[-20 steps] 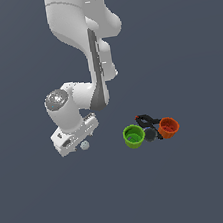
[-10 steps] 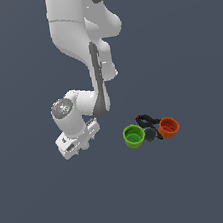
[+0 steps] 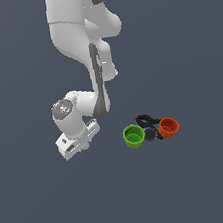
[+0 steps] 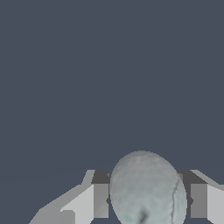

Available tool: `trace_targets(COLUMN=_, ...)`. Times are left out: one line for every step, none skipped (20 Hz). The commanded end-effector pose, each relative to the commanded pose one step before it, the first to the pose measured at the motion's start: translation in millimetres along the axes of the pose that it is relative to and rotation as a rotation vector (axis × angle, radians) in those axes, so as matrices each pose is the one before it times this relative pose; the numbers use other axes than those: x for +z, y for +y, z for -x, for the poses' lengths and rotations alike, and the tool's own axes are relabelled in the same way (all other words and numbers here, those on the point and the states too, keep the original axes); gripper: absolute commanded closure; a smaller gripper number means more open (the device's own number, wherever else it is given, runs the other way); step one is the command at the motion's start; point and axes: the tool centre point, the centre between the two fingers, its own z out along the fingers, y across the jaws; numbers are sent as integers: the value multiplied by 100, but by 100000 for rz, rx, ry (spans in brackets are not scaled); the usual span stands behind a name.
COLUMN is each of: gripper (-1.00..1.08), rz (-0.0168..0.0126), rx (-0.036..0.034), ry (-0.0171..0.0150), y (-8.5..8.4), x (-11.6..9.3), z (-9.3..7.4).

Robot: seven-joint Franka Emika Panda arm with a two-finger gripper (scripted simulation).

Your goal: Pick up a designated object from a clutter of objects.

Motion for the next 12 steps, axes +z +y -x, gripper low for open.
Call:
trace_targets(gripper=108, rz=-72, rx=-66, ry=-26, y=-46, x=50, z=-22)
trace_targets(gripper=108, rz=0, rx=0, ry=0, y=0, x=0, z=0)
trace_targets(gripper=108, rz=63, rx=20, ry=21, y=32, x=-37, z=0)
trace_targets(gripper=108, rz=0, rx=0, ry=0, y=-16, x=-20, z=-8)
trace_targets(gripper=108, rz=0, rx=0, ry=0, y=-49, x=-60, z=-24)
trace_targets(gripper=108, rz=0, rx=0, ry=0, y=-82, x=-100, z=-40)
trace_targets(gripper=108, rz=0, rx=0, ry=0, y=-115, x=-140, z=-56)
trace_targets(gripper=108, rz=0, rx=0, ry=0, y=-148, x=-181, z=-72)
trace_targets(gripper=108, rz=0, rx=0, ry=0, y=-181, x=-222, z=-89)
trace_targets(gripper=108, rz=0, rx=0, ry=0, y=-215, x=-262, z=-105)
trace_targets(gripper=108, rz=0, rx=0, ry=0, y=-248, x=-304, z=-122)
trace_targets(gripper=108, rz=0, rx=0, ry=0, y=-282, x=-345, z=-138)
